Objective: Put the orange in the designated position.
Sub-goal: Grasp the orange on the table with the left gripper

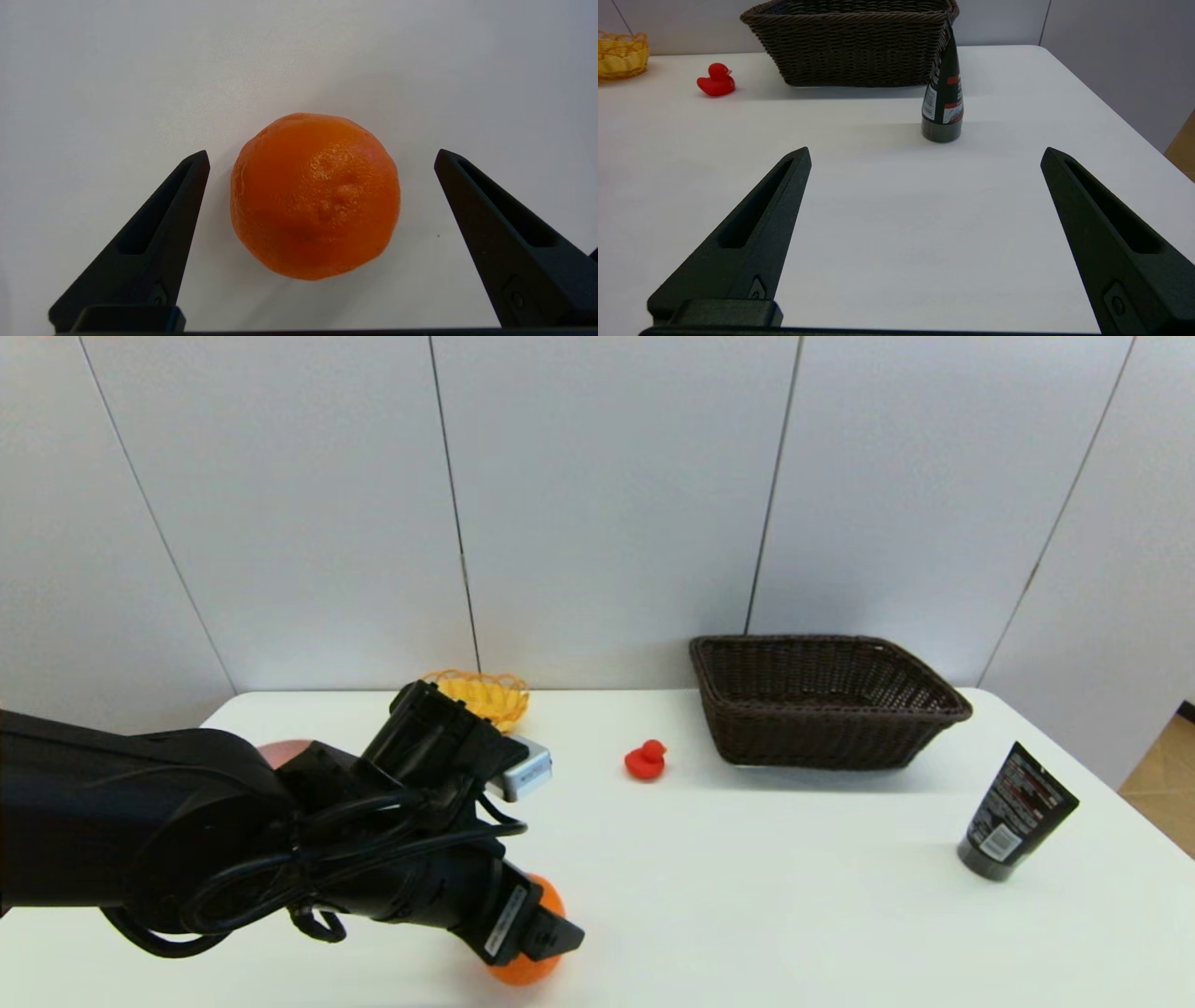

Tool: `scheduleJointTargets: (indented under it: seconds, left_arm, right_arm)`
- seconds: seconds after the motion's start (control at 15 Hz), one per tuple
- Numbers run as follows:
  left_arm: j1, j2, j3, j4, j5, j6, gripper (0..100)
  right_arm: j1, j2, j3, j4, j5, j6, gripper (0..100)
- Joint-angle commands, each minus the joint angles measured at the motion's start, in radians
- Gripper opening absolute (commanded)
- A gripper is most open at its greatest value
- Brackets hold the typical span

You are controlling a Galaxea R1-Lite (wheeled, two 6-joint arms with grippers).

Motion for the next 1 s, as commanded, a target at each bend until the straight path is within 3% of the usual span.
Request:
scheduleJointTargets:
  seconds: [0.07,1.0]
  left_arm:
    - [0.001,0.041,-0.003,0.002,0.001,0.0,100]
    - [0.006,0.052,0.017,0.013,0.008,0.0,100]
  right_arm:
    - [0.0,0.0,0.0,0.0,0.0,0.0,100]
    - [0.0,0.0,-0.001,-0.002,0.0,0.0,100]
